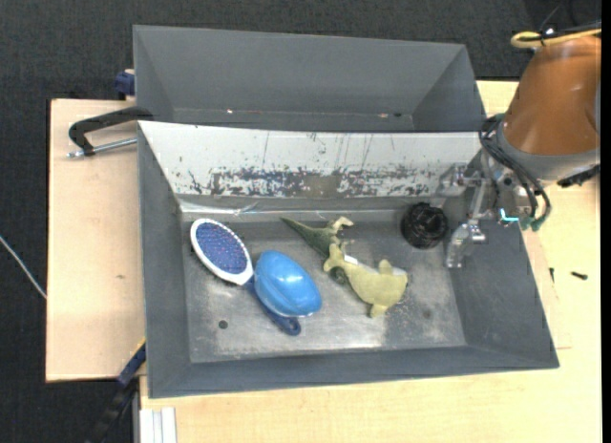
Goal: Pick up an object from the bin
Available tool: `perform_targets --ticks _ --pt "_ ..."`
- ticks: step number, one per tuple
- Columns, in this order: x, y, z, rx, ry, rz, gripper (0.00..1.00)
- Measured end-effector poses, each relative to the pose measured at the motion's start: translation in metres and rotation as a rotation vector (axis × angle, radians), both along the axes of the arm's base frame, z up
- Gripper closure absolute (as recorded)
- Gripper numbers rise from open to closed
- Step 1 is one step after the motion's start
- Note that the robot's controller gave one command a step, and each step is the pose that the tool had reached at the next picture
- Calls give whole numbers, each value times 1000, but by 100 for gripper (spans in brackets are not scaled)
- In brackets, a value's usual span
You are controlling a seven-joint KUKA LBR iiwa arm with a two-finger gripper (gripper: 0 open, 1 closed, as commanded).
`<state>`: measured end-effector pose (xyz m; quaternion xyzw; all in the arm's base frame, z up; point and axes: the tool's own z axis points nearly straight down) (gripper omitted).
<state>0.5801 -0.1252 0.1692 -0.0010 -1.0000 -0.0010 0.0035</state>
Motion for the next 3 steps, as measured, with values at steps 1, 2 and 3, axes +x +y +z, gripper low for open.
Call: perform_targets --ticks 1,2,3 --pt "13 -10 -73 -5 -28 215 0" --pt "9 -10 -80 -2 -17 215 100" --pt "13 -4 42 -5 -22 372 100"
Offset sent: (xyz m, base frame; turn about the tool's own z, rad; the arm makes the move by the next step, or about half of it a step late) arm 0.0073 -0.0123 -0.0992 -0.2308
